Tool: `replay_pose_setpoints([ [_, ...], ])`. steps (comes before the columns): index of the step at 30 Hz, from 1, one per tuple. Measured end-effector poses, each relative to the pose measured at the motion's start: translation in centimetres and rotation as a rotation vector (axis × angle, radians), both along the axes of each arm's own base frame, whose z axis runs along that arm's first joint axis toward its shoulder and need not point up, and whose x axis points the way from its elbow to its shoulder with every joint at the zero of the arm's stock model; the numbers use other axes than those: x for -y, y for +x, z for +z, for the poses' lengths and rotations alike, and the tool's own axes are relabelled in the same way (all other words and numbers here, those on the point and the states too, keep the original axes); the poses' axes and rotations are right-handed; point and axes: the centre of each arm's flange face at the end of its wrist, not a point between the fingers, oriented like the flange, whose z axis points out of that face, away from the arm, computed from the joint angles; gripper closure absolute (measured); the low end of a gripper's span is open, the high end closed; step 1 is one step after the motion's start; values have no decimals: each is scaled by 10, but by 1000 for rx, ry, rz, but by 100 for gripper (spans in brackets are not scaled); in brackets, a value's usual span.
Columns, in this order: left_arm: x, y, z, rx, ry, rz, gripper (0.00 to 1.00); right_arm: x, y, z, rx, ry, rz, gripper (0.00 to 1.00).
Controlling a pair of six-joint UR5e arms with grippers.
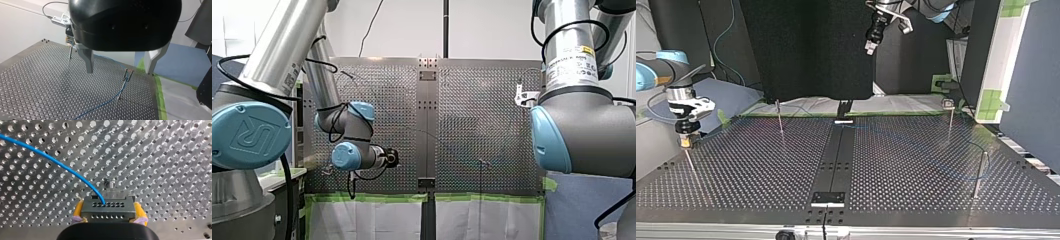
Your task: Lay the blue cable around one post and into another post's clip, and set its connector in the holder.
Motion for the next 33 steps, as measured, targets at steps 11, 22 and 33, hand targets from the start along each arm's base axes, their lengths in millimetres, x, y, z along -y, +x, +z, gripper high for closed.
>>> replay_pose_setpoints([
  [11,0,-1,0,-1,0,-1,0,0,4,1,27,1,-4,73],
  [22,0,-1,0,-1,-1,-2,0,4,4,0,46,-17,-15,73],
  [33,0,-1,0,-1,-2,-2,0,8,5,-7,48,-28,-13,73],
])
